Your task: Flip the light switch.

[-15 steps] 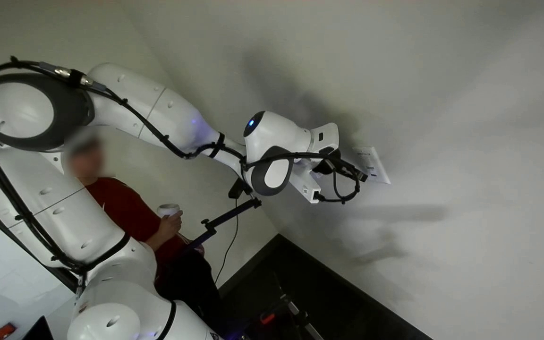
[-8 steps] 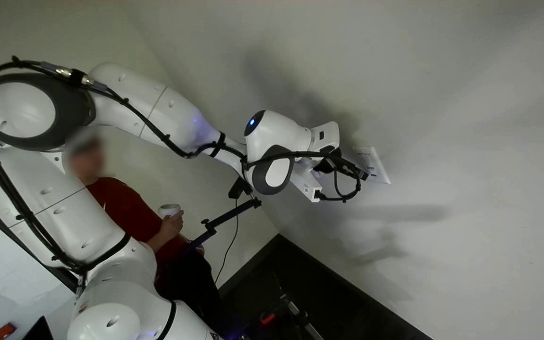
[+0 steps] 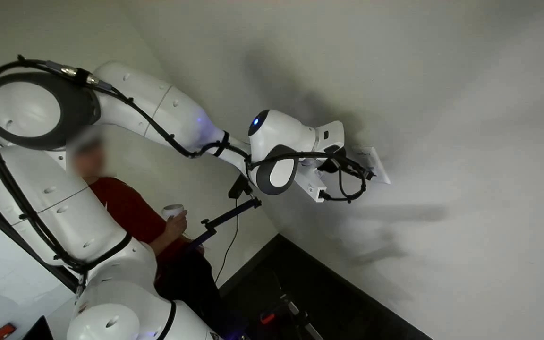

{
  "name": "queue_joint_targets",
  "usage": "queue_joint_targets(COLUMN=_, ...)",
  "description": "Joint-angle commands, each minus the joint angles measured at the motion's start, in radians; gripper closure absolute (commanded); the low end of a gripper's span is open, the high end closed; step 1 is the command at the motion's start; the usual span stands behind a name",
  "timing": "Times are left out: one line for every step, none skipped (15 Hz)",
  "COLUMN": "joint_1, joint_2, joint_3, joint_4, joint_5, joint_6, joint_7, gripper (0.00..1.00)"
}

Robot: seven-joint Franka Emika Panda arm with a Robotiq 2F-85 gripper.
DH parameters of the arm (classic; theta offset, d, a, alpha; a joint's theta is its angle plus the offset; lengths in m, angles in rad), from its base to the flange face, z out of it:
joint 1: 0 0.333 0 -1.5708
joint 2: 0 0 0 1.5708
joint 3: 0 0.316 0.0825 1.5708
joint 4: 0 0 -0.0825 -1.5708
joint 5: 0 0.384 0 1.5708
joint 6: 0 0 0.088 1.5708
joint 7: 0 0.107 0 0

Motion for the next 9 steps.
queue_joint_targets(joint_1=-0.006, joint_2=0.038, joint_3=0.004, joint_4=0.033, joint_5=-0.003, joint_6=0.058, joint_7=-0.006, gripper=1.00)
queue_joint_targets(joint_1=-0.006, joint_2=0.044, joint_3=0.011, joint_4=0.037, joint_5=0.003, joint_6=0.073, joint_7=0.001, gripper=1.00)
queue_joint_targets(joint_1=-0.008, joint_2=0.039, joint_3=0.002, joint_4=0.031, joint_5=-0.001, joint_6=0.071, joint_7=-0.005, gripper=1.00)
queue_joint_targets(joint_1=0.017, joint_2=0.026, joint_3=-0.043, joint_4=0.013, joint_5=-0.006, joint_6=0.056, joint_7=-0.015, gripper=1.00)
queue_joint_targets(joint_1=0.057, joint_2=-0.006, joint_3=-0.109, joint_4=-0.020, joint_5=-0.009, joint_6=0.023, joint_7=-0.031, gripper=1.00)
queue_joint_targets(joint_1=0.089, joint_2=-0.024, joint_3=-0.156, joint_4=-0.043, joint_5=-0.010, joint_6=0.012, joint_7=-0.037, gripper=1.00)
queue_joint_targets(joint_1=0.136, joint_2=-0.041, joint_3=-0.225, joint_4=-0.068, joint_5=-0.013, joint_6=0.017, joint_7=-0.052, gripper=1.00)
queue_joint_targets(joint_1=0.166, joint_2=-0.045, joint_3=-0.267, joint_4=-0.080, joint_5=-0.013, joint_6=0.022, joint_7=-0.064, gripper=1.00)
queue_joint_targets(joint_1=0.193, joint_2=-0.056, joint_3=-0.305, joint_4=-0.095, joint_5=-0.011, joint_6=0.020, joint_7=-0.075, gripper=1.00)
